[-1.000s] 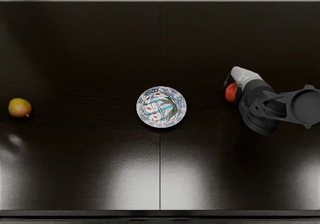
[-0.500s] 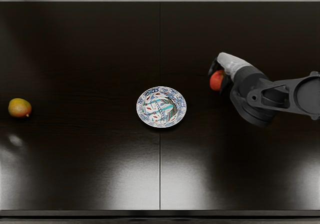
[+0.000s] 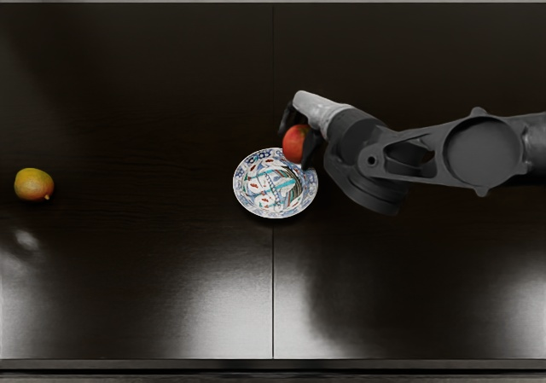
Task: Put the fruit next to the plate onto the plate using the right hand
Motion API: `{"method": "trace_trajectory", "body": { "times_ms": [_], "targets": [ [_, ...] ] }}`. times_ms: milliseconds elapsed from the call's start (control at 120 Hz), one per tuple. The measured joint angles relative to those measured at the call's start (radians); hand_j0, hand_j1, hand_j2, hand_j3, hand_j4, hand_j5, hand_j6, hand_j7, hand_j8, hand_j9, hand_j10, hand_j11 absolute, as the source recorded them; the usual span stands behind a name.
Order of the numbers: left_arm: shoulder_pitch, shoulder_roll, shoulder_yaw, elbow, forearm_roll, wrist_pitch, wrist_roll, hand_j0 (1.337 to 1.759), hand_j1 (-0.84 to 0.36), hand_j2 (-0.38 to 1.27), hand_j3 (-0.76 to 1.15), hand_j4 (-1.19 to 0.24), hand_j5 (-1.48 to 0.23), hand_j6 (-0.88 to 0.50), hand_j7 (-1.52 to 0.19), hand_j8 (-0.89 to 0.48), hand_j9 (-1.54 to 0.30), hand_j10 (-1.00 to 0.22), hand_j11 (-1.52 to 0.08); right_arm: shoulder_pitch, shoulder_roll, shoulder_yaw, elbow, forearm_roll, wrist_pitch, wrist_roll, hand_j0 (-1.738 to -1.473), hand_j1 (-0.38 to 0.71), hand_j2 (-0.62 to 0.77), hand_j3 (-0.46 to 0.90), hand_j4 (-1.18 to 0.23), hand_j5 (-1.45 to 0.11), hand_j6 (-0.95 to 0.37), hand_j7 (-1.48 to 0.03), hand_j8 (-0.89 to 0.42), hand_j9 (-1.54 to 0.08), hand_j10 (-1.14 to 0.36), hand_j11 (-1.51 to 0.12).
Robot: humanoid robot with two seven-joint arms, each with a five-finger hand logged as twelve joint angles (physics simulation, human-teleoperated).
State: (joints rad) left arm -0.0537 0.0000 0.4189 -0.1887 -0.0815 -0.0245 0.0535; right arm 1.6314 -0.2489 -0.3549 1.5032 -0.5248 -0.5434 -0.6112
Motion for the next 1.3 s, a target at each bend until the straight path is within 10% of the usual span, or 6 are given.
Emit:
{"method": "trace_trajectory", "body": {
  "times_ms": [867,1075,1300],
  "targets": [
    [0.001,0.0,0.0,0.0,0.0,0.0,0.0,1.658,0.07,0.05,0.0,-0.23,-0.3,-0.23,-0.3,-0.23,-0.3,-0.23,-0.3,-0.055,0.132,0.02,-0.083,0.016,-0.003,0.001,-1.657,0.27,0.35,0.0,-0.68,-0.99,-0.42,-0.94,-0.37,-0.99,-0.65,-0.98],
    [0.002,0.0,0.0,0.0,0.0,0.0,0.0,1.658,0.07,0.05,0.0,-0.23,-0.3,-0.23,-0.3,-0.23,-0.3,-0.23,-0.3,-0.055,0.141,0.024,-0.089,0.007,-0.014,0.0,-1.658,-0.07,0.13,0.0,-0.29,-0.42,-0.2,-0.4,-0.18,-0.42,-0.28,-0.42],
    [0.001,0.0,0.0,0.0,0.0,0.0,0.0,1.658,0.07,0.05,0.0,-0.23,-0.3,-0.23,-0.3,-0.23,-0.3,-0.23,-0.3,-0.035,0.123,0.038,-0.058,0.006,-0.017,0.0,-1.658,-0.23,0.04,0.0,-0.12,-0.17,-0.09,-0.16,-0.08,-0.17,-0.11,-0.17]
  ]
}}
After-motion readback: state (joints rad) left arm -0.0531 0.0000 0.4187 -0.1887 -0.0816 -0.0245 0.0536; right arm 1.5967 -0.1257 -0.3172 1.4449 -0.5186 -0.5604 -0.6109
